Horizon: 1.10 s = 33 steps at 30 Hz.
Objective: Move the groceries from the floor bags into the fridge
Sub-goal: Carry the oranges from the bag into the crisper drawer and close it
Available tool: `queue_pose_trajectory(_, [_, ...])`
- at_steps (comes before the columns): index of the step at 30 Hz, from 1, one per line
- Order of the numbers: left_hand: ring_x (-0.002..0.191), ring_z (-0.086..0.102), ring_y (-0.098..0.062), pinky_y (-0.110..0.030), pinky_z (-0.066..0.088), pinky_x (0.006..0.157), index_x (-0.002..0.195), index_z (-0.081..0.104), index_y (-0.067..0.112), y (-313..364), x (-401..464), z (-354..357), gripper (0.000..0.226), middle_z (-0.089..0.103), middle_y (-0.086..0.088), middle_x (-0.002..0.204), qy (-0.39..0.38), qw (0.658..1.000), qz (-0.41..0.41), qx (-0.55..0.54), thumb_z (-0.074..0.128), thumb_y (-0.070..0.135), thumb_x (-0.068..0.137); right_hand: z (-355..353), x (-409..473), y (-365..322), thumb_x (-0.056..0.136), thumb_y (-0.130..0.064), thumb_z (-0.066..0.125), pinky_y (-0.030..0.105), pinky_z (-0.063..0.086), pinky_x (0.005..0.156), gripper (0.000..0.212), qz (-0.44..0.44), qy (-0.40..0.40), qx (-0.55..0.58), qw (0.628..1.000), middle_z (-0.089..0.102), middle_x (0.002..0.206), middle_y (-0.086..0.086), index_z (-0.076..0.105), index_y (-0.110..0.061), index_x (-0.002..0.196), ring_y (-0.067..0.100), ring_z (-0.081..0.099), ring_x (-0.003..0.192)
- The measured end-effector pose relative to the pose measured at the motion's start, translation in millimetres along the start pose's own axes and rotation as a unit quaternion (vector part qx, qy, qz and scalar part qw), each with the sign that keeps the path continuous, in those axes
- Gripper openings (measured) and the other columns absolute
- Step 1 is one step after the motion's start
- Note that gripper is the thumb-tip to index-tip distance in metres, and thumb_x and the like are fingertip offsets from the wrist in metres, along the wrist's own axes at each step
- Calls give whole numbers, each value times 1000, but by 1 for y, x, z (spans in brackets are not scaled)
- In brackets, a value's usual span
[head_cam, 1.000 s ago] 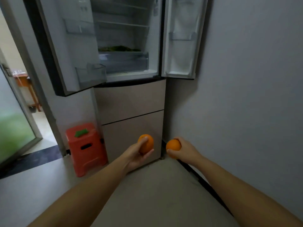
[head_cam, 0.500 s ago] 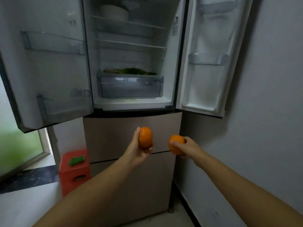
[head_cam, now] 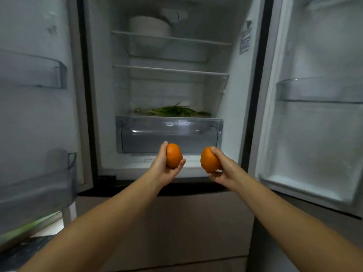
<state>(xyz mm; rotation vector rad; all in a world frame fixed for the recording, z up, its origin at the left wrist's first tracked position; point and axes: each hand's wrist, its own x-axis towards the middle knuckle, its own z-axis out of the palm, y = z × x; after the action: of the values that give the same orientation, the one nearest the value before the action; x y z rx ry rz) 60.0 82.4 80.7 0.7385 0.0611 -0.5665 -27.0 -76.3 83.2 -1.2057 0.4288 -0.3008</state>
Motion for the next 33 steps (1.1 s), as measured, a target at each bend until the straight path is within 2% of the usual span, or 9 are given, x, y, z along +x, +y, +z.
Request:
queue_pose_trajectory(4, [112, 57, -35, -32, 56, 45, 132, 41, 15, 40, 71, 34, 66, 44, -19, 132, -29, 999, 2, 13, 71, 43, 79, 17, 74, -39, 81, -48, 67, 30, 47, 54, 58, -28, -5, 3, 1000, 50, 123, 16, 46, -19, 127, 31, 57, 92])
queue_pose_trajectory(7, [100, 60, -35, -31, 54, 44, 132, 42, 14, 59, 113, 43, 68, 46, -20, 132, -38, 999, -14, 7, 71, 43, 78, 29, 119, -53, 83, -52, 62, 28, 44, 52, 37, -14, -27, 61, 998, 53, 110, 13, 52, -25, 105, 29, 57, 87])
queue_pose_trajectory(9, [92, 62, -34, -30, 54, 43, 133, 42, 13, 71, 136, 45, 70, 47, -20, 132, -35, 999, -14, -3, 71, 43, 78, 42, 146, -56, 85, -56, 56, 24, 43, 46, 37, 1, -32, 84, 996, 57, 100, 12, 53, -21, 95, 25, 57, 76])
queue_pose_trajectory(11, [87, 62, -34, -30, 53, 41, 134, 41, 11, 84, 155, 45, 70, 48, -21, 131, -38, 999, -1, -16, 70, 44, 79, 58, 170, -59, 86, -59, 52, 17, 43, 42, 43, 7, -40, 96, 995, 59, 94, 11, 53, -18, 94, 22, 57, 70])
queue_pose_trajectory(17, [79, 64, -32, -27, 54, 41, 129, 42, 9, 121, 186, 37, 66, 57, -24, 105, -96, 993, -12, -65, 67, 46, 80, 85, 219, -78, 85, -63, 48, 15, 41, 42, 46, 13, -63, 132, 989, 59, 91, 11, 52, -18, 95, 21, 56, 64])
queue_pose_trajectory(21, [81, 63, -30, -25, 53, 40, 122, 43, 8, 127, 193, 36, 60, 56, -24, 103, -108, 991, -10, -74, 65, 46, 81, 85, 233, -84, 84, -64, 48, 15, 42, 41, 59, 15, -84, 158, 984, 60, 96, 12, 50, -16, 118, 21, 55, 63])
queue_pose_trajectory(23, [79, 63, -30, -24, 53, 40, 123, 42, 9, 122, 194, 37, 60, 56, -23, 105, -96, 993, 6, -74, 65, 46, 81, 82, 232, -82, 84, -63, 48, 17, 42, 44, 61, 12, -81, 157, 984, 59, 104, 13, 49, -15, 121, 20, 56, 64])
queue_pose_trajectory(27, [68, 67, -29, -24, 52, 41, 122, 44, 9, 111, 183, 39, 58, 58, -21, 101, -90, 993, 36, -64, 63, 46, 82, 72, 215, -78, 85, -62, 49, 19, 42, 46, 49, 10, -79, 146, 986, 58, 103, 14, 52, -17, 104, 20, 55, 66])
queue_pose_trajectory(33, [64, 68, -26, -21, 51, 41, 120, 46, 10, 87, 139, 47, 52, 58, -17, 103, -76, 992, 86, -42, 60, 45, 84, 53, 170, -77, 86, -63, 45, 14, 39, 42, 48, 14, -97, 127, 987, 58, 85, 10, 54, -17, 95, 19, 52, 61])
